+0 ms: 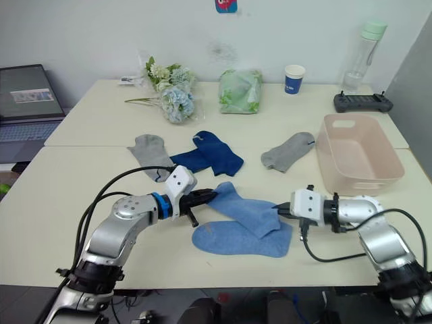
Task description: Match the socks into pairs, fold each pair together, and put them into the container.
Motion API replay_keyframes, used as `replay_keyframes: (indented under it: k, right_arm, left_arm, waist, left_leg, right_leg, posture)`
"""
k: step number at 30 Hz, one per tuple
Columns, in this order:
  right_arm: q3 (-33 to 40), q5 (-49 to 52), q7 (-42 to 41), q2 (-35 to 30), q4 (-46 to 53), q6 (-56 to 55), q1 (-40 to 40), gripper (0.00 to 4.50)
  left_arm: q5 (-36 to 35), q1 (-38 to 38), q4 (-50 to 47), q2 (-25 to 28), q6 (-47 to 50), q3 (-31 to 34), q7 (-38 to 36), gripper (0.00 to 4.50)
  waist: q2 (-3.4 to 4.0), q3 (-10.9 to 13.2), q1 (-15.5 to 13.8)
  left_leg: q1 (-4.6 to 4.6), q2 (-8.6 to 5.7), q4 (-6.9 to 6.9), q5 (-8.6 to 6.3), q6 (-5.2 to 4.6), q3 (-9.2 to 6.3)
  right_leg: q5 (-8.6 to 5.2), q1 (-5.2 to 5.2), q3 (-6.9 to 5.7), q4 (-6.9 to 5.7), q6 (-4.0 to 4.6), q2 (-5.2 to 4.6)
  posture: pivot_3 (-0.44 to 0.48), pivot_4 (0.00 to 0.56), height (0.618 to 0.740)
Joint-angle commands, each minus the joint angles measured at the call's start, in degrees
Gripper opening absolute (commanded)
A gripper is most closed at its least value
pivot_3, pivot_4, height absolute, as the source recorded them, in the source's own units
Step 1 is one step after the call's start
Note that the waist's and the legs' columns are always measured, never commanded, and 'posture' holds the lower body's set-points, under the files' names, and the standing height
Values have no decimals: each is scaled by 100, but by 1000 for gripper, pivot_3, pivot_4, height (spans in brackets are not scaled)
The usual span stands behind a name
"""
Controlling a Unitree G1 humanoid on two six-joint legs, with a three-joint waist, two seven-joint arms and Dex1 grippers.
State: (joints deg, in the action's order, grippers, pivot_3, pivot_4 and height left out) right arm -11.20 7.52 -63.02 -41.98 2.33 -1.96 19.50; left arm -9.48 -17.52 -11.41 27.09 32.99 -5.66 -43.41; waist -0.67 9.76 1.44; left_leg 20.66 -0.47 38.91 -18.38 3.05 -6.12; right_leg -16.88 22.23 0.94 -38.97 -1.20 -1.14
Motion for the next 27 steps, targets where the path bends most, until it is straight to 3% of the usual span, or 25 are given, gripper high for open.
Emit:
replay_keyframes:
  k: [1, 5, 9, 14, 18, 20, 23, 27]
  right_arm:
    - [-59, -100, -217, 53, -459, -481, 296, 0]
    - [-94, -150, -221, 205, -873, -708, 444, 0]
    - [75, -198, -164, 128, -982, -800, 462, 1336]
    - [372, -127, -45, -200, -806, -686, 257, 3144]
    - [920, 246, 104, -534, 93, -83, -307, 4500]
    - [1008, 690, 197, -555, 1151, 644, -645, 4500]
    - [775, 945, 495, -435, 2423, 1543, -983, 4500]
    - [154, 330, 798, -293, 2792, 1699, -1232, 4500]
  left_arm:
    - [-70, 316, -778, -14, 378, 268, 468, 33]
    - [-12, 826, -957, -168, 221, 158, 792, 33]
    - [129, 948, -744, -277, -295, 239, 1083, 1018]
    - [-46, 910, -618, -210, -492, 571, 1122, 2643]
    - [-426, 904, -272, 300, -837, 1044, 429, 3934]
    - [-360, 919, 177, 844, -1757, 1011, -362, 4484]
    - [-301, 852, 891, 1336, -3124, 817, -1366, 4484]
    - [59, 577, 1645, 1571, -4427, 456, -1963, 4484]
  waist:
    - [0, 0, 3]
    - [0, 0, -3]
    - [0, 0, -16]
    - [0, 0, -23]
    - [1, 0, -45]
    - [4, 1, -46]
    - [17, -4, -8]
    - [4, -12, -37]
  left_leg:
    - [1, 0, 0, 0, 1, 1]
    - [1, 2, -2, 1, 2, 0]
    - [0, 1, 0, 0, 0, -3]
    - [0, 1, 0, 1, 1, 0]
    - [2, 4, -5, 3, 6, -2]
    - [3, 6, -7, 2, 4, 0]
    - [-4, 11, -10, 1, 3, 2]
    - [-6, 0, -7, -7, -12, 2]
  right_leg:
    - [0, 0, 0, 1, 0, -1]
    - [0, 0, -2, 2, 0, -2]
    - [2, 0, -4, -2, 3, -3]
    - [3, 0, -2, -1, 4, -3]
    - [2, 3, -6, 1, 4, -3]
    - [2, 6, -5, -1, 4, -2]
    - [3, 4, -4, -3, 6, 0]
    - [4, -4, -3, 4, 7, -4]
  posture:
    - [0, 150, 740]
    - [0, 150, 740]
    - [0, 150, 740]
    - [0, 150, 740]
    - [0, 150, 740]
    - [0, 150, 740]
    - [0, 150, 740]
    - [0, 150, 740]
